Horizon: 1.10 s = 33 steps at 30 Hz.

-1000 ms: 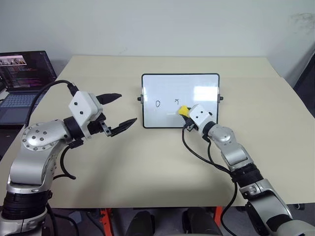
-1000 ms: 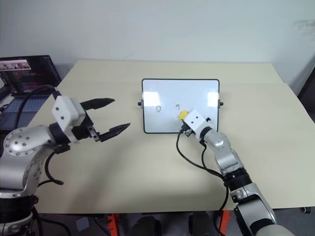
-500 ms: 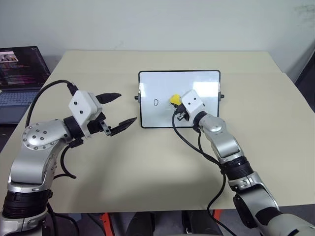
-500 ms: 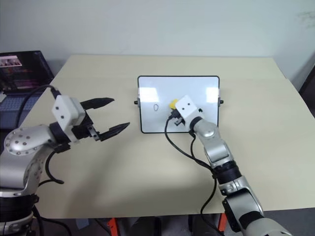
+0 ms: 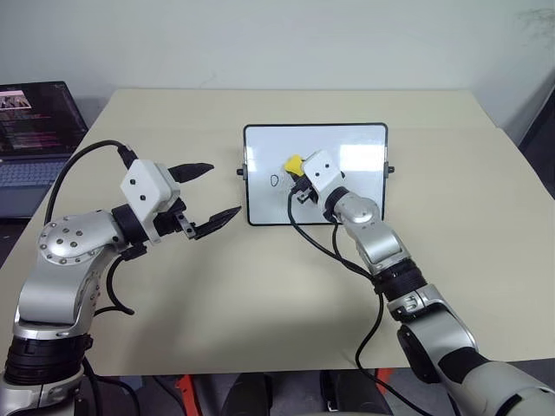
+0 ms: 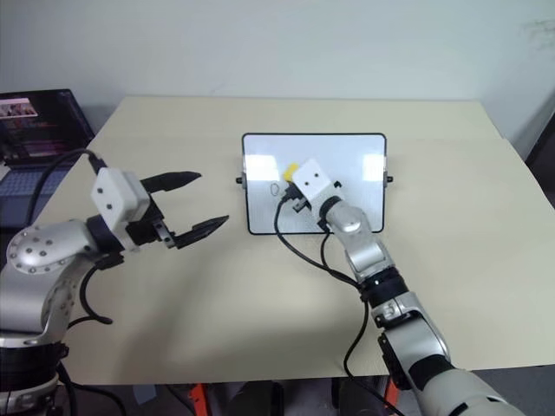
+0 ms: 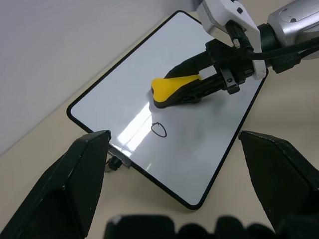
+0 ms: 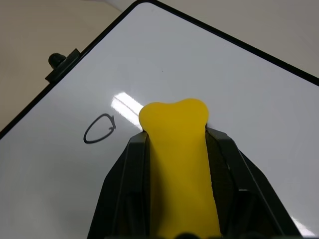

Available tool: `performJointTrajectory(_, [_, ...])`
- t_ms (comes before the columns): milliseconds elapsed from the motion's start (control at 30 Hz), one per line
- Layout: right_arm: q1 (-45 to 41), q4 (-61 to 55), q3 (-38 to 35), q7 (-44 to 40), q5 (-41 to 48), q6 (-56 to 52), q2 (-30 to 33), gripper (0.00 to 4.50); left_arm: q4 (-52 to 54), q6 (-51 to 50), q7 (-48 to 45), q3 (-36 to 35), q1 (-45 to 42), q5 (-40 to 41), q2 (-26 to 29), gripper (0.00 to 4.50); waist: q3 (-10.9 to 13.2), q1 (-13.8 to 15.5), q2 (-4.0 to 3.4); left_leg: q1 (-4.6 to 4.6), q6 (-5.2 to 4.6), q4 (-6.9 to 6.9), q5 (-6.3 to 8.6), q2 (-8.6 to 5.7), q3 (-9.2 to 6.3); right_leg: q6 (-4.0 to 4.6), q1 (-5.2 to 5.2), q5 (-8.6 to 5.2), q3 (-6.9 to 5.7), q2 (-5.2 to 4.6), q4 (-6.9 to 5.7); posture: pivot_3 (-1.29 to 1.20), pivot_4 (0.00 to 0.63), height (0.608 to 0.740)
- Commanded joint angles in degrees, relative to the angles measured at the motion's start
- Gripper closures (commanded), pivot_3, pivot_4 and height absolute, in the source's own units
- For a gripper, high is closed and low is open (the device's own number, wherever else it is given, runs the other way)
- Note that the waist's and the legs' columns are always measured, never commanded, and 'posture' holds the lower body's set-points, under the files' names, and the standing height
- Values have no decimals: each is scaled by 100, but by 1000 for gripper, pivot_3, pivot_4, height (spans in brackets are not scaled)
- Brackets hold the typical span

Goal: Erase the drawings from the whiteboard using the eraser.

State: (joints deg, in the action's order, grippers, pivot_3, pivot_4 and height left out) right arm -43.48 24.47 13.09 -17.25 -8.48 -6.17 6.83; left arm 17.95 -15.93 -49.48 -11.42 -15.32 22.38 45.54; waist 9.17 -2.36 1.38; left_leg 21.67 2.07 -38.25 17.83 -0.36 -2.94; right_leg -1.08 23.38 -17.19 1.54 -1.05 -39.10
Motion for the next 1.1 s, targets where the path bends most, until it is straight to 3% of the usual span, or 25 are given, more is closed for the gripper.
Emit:
performJointTrajectory(33, [345,75,-73,-56,-143,-132,360,3274,186,53,32,-86,-27,15,36,0,0,28,0,-2,-1,-4,1,-1,-4,0,-6,0,-4,-1,0,0,150,740])
performJointTrajectory(233, [956,-178,-176,-145,-125,-179,903,3274,112,71,26,-29,-116,0,19,0,-1,79,-4,-14,-7,-53,4,-1,-40,3,-48,7,-37,-2,-16,0,150,740])
performJointTrajectory(333, [1120,-377,-196,-154,-106,-244,1038,3274,59,88,11,6,-178,-6,5,0,7,78,-16,-112,-12,-48,6,-3,-52,3,-160,12,-50,-2,8,0,150,740])
performJointTrajectory(500, [1280,-568,-202,-147,-93,-319,1119,3274,-34,115,-13,82,-284,-33,-19,0,10,61,-19,-177,-17,-47,2,-3,-52,2,-219,13,-49,1,7,0,150,740])
performJointTrajectory(733, [909,-730,-169,-92,38,-482,723,3274,-69,118,-43,88,-340,-30,-13,0,11,6,-21,-178,-19,-47,0,-1,-49,1,-214,16,-44,2,6,0,150,740])
performJointTrajectory(967, [1071,-1908,-244,-309,269,-1201,595,3274,178,21,119,-58,-47,-4,-36,0,15,-14,-23,-162,-18,2,-1,-1,-43,3,-178,18,-38,0,15,0,150,740])
performJointTrajectory(1100, [1138,-2399,-210,-335,343,-1590,504,3274,287,7,183,-62,80,2,-63,0,14,-6,-22,-58,-6,14,-7,4,-43,10,-70,12,-43,0,10,0,150,740])
